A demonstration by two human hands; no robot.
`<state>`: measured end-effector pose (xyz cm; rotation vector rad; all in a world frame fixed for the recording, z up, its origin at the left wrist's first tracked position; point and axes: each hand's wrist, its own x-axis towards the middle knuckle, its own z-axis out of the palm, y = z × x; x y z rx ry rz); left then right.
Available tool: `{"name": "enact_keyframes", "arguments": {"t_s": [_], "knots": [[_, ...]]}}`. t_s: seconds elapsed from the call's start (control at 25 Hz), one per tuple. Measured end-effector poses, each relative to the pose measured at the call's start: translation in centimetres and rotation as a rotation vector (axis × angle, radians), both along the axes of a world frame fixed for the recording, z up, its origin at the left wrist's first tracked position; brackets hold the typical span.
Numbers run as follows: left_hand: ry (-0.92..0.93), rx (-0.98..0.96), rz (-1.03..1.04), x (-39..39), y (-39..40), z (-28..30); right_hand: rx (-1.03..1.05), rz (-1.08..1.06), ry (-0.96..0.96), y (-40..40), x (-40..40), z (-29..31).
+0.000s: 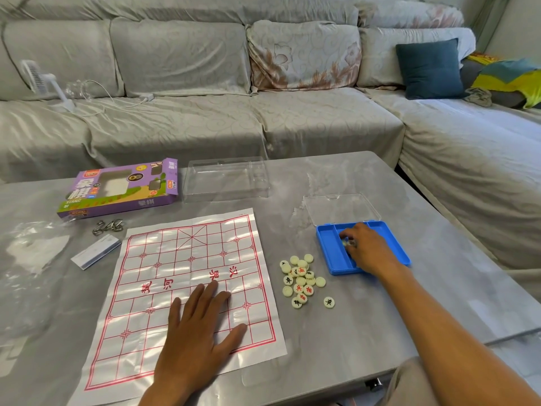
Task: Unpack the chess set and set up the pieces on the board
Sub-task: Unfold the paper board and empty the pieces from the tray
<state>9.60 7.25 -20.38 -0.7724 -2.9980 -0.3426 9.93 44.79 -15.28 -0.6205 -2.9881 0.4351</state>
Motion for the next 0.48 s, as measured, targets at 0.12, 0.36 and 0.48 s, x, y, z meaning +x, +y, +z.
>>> {"name": "enact_keyframes", "arguments": {"t_s": [0.12,0.36,0.48], "knots": [[0.000,-0.007,0.000,0.02,-0.02,-0.04,0.029,0.020,0.011,-0.27,0.01,0.03],[0.011,0.018,0.015,0.09,0.06,0.14,0.026,-0.037,0.030,-0.70,-0.01,-0.12],[-0.002,0.013,0.013,0.10,0.01,0.18,0.043,-0.096,0.106,-0.92,-0.08,0.14]]}}
